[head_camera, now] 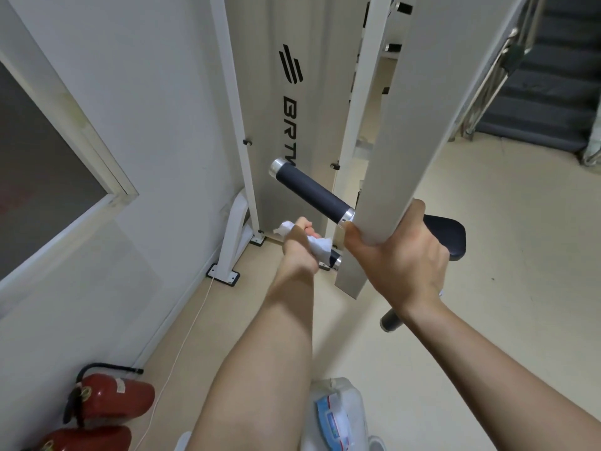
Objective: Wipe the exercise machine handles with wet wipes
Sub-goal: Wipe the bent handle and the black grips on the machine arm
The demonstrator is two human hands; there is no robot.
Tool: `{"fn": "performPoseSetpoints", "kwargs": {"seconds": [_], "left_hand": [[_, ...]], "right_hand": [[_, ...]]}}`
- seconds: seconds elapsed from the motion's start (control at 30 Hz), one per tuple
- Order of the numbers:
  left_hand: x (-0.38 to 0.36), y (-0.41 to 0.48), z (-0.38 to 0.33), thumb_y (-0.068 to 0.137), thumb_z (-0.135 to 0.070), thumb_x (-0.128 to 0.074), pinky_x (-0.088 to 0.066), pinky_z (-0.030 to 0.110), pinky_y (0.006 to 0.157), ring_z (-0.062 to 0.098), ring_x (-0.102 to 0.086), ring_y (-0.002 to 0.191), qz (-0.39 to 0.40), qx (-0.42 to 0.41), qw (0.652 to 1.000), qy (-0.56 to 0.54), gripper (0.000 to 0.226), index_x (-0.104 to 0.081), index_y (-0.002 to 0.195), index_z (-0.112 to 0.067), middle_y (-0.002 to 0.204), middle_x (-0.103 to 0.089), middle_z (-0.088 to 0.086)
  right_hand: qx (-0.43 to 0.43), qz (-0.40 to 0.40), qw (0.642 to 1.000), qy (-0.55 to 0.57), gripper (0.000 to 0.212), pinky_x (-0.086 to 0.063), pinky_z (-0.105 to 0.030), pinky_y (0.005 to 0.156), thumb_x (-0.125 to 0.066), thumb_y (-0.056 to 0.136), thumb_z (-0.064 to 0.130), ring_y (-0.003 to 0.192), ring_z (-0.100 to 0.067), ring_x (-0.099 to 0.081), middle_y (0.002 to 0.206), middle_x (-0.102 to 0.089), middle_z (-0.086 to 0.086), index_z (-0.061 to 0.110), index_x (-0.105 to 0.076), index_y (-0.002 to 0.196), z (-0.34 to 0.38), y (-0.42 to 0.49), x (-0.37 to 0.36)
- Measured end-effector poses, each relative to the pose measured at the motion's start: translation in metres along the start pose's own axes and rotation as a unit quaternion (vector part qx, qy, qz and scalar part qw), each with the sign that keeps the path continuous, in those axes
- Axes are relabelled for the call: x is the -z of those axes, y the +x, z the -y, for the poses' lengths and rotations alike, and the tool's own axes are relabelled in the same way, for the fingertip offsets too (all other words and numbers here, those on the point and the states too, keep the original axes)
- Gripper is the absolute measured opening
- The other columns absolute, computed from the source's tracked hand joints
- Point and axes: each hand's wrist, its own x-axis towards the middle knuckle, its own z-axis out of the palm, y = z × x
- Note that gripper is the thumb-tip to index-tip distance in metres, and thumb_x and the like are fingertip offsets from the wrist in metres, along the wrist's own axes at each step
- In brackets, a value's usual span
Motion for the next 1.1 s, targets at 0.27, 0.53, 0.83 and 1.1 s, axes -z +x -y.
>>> {"fn": "performPoseSetpoints", "kwargs": {"seconds": [0.27,0.53,0.83,1.1], "left_hand": [[0.019,-0.019,0.05,0.089,-0.026,-0.076,-0.055,0.027,0.063,0.022,-0.068,0.076,0.064,-0.034,0.994,0.079,0.021,-0.066,0.098,-0.01,0.087,-0.07,0.004],[0.063,-0.038,0.041,0.094,-0.004,-0.069,-0.057,0.016,0.058,0.008,-0.072,0.063,0.025,-0.109,0.992,0.057,0.007,-0.069,0.098,0.001,0.091,-0.071,0.013],[0.064,-0.048,0.03,0.096,-0.002,-0.063,-0.058,0.017,0.063,0.008,-0.066,0.067,0.042,-0.116,0.987,0.1,0.009,-0.07,0.092,-0.005,0.081,-0.066,0.005],[0.079,-0.073,0.015,0.091,0.0,-0.063,-0.057,0.02,0.071,0.013,-0.049,0.063,0.091,-0.123,0.973,0.173,0.022,-0.055,0.074,-0.01,0.068,-0.045,0.001]], "right_hand": [[0.013,-0.009,1.0,0.007,0.068,-0.049,-0.04,0.064,-0.056,0.07,0.077,0.072,-0.036,-0.064,0.076,-0.065,-0.001,0.018,-0.038,0.098,0.0,0.001,-0.001],[0.028,0.003,0.999,0.021,0.066,-0.036,-0.036,0.062,-0.061,0.074,0.073,0.075,-0.038,-0.065,0.081,-0.066,-0.003,0.017,-0.037,0.098,-0.001,-0.003,0.003],[0.05,0.007,0.998,0.025,0.068,-0.036,-0.037,0.062,-0.063,0.076,0.071,0.078,-0.037,-0.065,0.086,-0.067,-0.005,0.013,-0.041,0.102,-0.005,-0.004,0.009],[0.05,0.029,0.998,0.035,0.064,-0.035,-0.038,0.066,-0.064,0.076,0.07,0.081,-0.035,-0.063,0.083,-0.062,0.001,0.017,-0.037,0.098,-0.009,0.006,0.014]]}}
